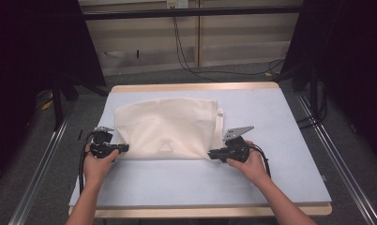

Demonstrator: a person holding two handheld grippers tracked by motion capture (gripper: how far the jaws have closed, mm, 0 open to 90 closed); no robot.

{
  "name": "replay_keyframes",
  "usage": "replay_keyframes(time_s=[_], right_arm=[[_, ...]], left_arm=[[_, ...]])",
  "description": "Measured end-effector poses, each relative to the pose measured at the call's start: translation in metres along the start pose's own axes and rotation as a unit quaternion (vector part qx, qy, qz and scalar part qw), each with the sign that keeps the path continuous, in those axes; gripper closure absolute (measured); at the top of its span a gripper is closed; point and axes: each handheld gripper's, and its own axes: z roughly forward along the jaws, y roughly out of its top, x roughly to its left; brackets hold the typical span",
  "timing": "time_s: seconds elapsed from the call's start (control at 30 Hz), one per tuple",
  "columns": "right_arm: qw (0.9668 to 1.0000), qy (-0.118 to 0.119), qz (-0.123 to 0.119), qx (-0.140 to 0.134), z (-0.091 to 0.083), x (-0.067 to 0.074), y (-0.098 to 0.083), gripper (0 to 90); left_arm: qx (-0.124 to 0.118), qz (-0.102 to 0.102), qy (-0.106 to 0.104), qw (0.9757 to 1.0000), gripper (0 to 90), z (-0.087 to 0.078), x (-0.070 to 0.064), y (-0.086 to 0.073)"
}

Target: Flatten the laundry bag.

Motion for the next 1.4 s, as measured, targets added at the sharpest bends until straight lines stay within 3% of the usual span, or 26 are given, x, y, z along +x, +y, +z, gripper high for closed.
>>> replay_keyframes(time_s=[0.2, 0.27, 0.5, 0.57, 0.63, 0.7, 0.73, 0.83, 0.97, 1.07, 1.1, 1.17, 1.27, 1.3, 1.4], right_arm=[[0.9997, -0.004, 0.004, 0.024, -0.003, 0.001, -0.012, 84.2], [0.9998, -0.001, 0.009, 0.019, -0.004, 0.001, -0.015, 84.2], [0.9995, 0.002, 0.024, 0.02, -0.006, 0.0, -0.016, 81.6], [0.9986, -0.006, 0.048, 0.02, -0.008, -0.001, -0.015, 72.5], [0.9979, -0.024, 0.059, 0.013, -0.01, -0.002, -0.012, 58.5], [0.9957, -0.043, 0.082, 0.006, -0.012, -0.004, -0.006, 43.5], [0.9944, -0.057, 0.089, 0.007, -0.013, -0.006, -0.002, 41.5], [0.992, -0.068, 0.107, -0.003, -0.012, -0.011, 0.008, 35.3], [0.9837, -0.094, 0.153, -0.014, -0.007, -0.022, 0.018, 31.6], [0.9753, -0.125, 0.18, -0.028, -0.003, -0.032, 0.025, 31.7], [0.973, -0.122, 0.193, -0.035, -0.001, -0.036, 0.026, 33.6], [0.9699, -0.117, 0.21, -0.037, 0.003, -0.043, 0.029, 45.8], [0.9741, -0.113, 0.19, -0.044, 0.004, -0.043, 0.032, 70.7], [0.9766, -0.1, 0.183, -0.05, 0.003, -0.042, 0.033, 78.4], [0.9853, -0.083, 0.144, -0.038, 0.002, -0.034, 0.035, 82.3]], left_arm=[[-0.014, -0.014, -0.006, 0.9998, 85.5, -0.002, 0.002, -0.012], [-0.021, -0.018, -0.004, 0.9996, 85.1, -0.002, 0.002, -0.013], [-0.009, -0.03, -0.011, 0.9995, 80.4, -0.006, 0.003, -0.006], [-0.001, -0.022, -0.007, 0.9997, 81.7, -0.006, 0.005, -0.005], [-0.001, -0.025, -0.009, 0.9997, 82.3, -0.004, 0.005, -0.005], [0.005, -0.015, -0.009, 0.9998, 83.0, -0.003, 0.005, -0.005], [0.001, -0.02, -0.008, 0.9998, 83.2, -0.002, 0.004, -0.005], [0.006, -0.016, -0.012, 0.9998, 83.4, -0.002, 0.005, -0.004], [0.009, -0.007, -0.009, 0.9999, 83.6, -0.002, 0.005, -0.004], [0.009, -0.011, -0.011, 0.9998, 83.8, -0.001, 0.005, -0.004], [0.009, -0.012, -0.012, 0.9998, 83.8, -0.001, 0.006, -0.003], [0.009, -0.012, -0.013, 0.9998, 83.8, -0.001, 0.006, -0.003], [0.004, -0.019, -0.014, 0.9997, 82.2, -0.002, 0.007, -0.003], [0.005, -0.02, -0.018, 0.9996, 80.5, -0.002, 0.008, -0.003], [-0.002, -0.032, -0.018, 0.9993, 70.6, -0.003, 0.008, 0.001]])
